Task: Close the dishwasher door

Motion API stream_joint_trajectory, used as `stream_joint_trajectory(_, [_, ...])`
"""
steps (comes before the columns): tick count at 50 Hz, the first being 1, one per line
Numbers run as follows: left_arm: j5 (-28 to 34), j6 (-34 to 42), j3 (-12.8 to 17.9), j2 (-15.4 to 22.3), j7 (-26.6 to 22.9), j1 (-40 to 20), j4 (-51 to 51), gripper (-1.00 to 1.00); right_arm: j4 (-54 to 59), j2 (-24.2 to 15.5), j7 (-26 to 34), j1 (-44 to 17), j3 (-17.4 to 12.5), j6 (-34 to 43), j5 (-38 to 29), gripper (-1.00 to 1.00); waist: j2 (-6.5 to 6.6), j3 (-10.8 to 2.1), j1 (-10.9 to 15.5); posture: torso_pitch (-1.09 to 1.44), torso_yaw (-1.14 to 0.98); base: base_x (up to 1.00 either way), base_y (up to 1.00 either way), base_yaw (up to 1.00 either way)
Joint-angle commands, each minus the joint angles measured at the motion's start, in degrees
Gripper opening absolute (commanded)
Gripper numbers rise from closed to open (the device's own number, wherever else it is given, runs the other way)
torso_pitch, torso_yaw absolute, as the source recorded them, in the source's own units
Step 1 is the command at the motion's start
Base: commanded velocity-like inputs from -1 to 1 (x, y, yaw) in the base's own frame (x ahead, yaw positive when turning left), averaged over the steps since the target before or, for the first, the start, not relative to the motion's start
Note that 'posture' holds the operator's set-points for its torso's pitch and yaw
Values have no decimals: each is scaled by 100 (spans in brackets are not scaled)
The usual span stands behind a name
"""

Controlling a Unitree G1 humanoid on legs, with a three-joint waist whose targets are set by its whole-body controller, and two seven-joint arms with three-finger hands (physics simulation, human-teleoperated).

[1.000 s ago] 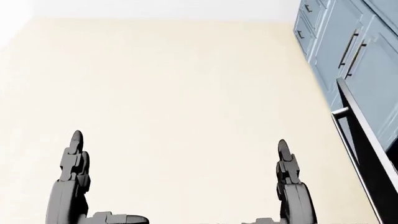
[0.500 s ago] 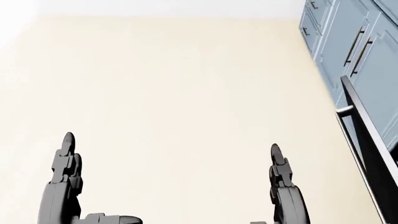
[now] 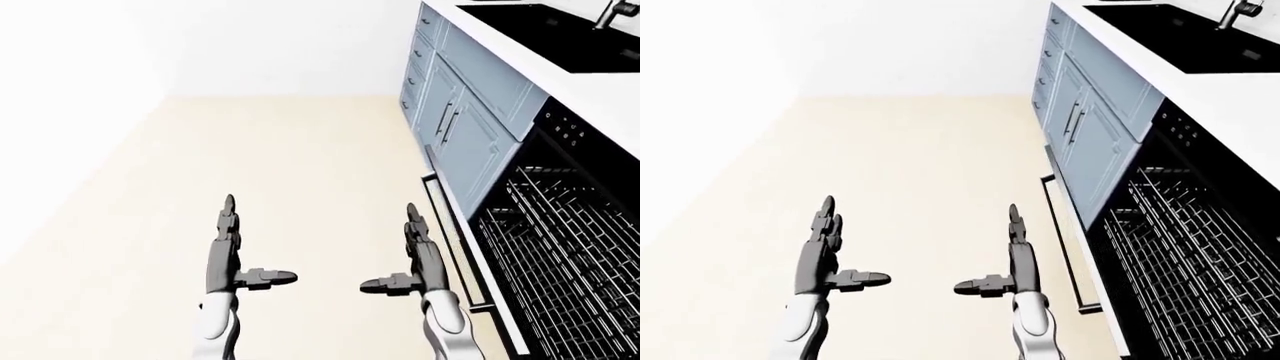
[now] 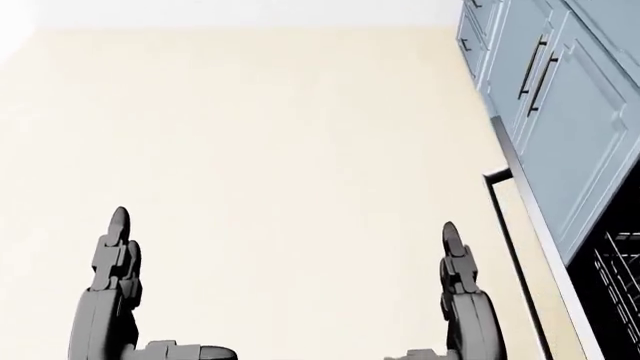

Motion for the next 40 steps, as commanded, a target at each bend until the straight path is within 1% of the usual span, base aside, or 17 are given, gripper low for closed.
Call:
stream_joint_trajectory(1, [-10,-141,23,31,8,-87,-218,100,-219,2,-2,-108,4,-153,-2,100,-17,-82,6,0,0,0,-27,0])
stream_joint_trajectory(5, [-12,-127,25,30,6,-76,-247,100,-190,-5,4,-103,-15,-187,9,100,148,-90,2,0,0,0,-27,0])
stream_joint_trajectory(7, [-13,-132,32,33,7,-79,-239,100,-177,-3,2,-109,-12,-197,4,100,358,-109,2,0,0,0,-27,0])
stream_joint_trajectory(9, [-16,-132,33,32,6,-81,-237,100,-178,-5,6,-110,-14,-195,5,100,205,-95,47,0,0,0,-27,0])
stream_joint_trajectory(10, [-9,-144,32,33,10,-85,-220,100,-165,-6,5,-111,-20,-204,8,100,285,-84,15,0,0,0,-27,0])
stream_joint_trajectory(13, [-16,-130,34,34,3,-78,-247,100,-157,2,-1,-103,-14,-221,5,100,282,-148,28,0,0,0,-27,0])
stream_joint_trajectory(18, [-35,-122,64,43,-2,-89,-255,100,-123,12,-5,-121,7,-232,3,100,-32,-97,41,0,0,0,-27,0])
stream_joint_trajectory(20, [-31,-118,57,42,0,-98,-247,100,-134,11,-6,-115,3,-227,9,100,-322,-155,35,0,0,0,-27,0])
stream_joint_trajectory(21, [-33,-114,54,40,-3,-95,-255,100,-134,10,-7,-117,1,-224,9,100,-587,-229,3,0,0,0,-27,0])
stream_joint_trajectory(22, [-31,-139,57,43,0,-101,-219,100,-127,7,-7,-119,2,-229,6,100,-301,-171,-41,0,0,0,-27,0])
stream_joint_trajectory(24, [-40,-147,65,46,-1,-102,-208,100,-150,11,-8,-93,12,-229,-2,100,-304,-131,-61,0,0,0,-27,0])
stream_joint_trajectory(30, [-33,-174,56,47,1,-114,-168,100,-197,24,-18,-81,39,-191,-19,100,58,-26,-18,0,0,0,-27,0])
stream_joint_trajectory(32, [-31,-179,56,48,1,-110,-168,100,-229,24,-18,-56,40,-183,-18,100,230,-11,-13,0,0,0,-27,0])
stream_joint_trajectory(34, [-36,-143,57,48,-4,-86,-232,100,-219,29,-21,-46,47,-197,-18,100,553,-123,7,0,0,0,-27,0])
stream_joint_trajectory(35, [-47,-120,59,46,-13,-67,-283,100,-225,32,-24,-46,55,-190,-25,100,255,-43,82,0,0,0,-27,0])
stream_joint_trajectory(36, [-46,-148,68,47,-5,-87,-229,100,-189,38,-30,-52,58,-220,-21,100,355,-61,32,0,0,0,-27,0])
stream_joint_trajectory(40, [-25,-143,41,34,0,-72,-249,100,-234,26,-20,-39,46,-195,-4,100,265,-131,45,0,0,0,-27,0])
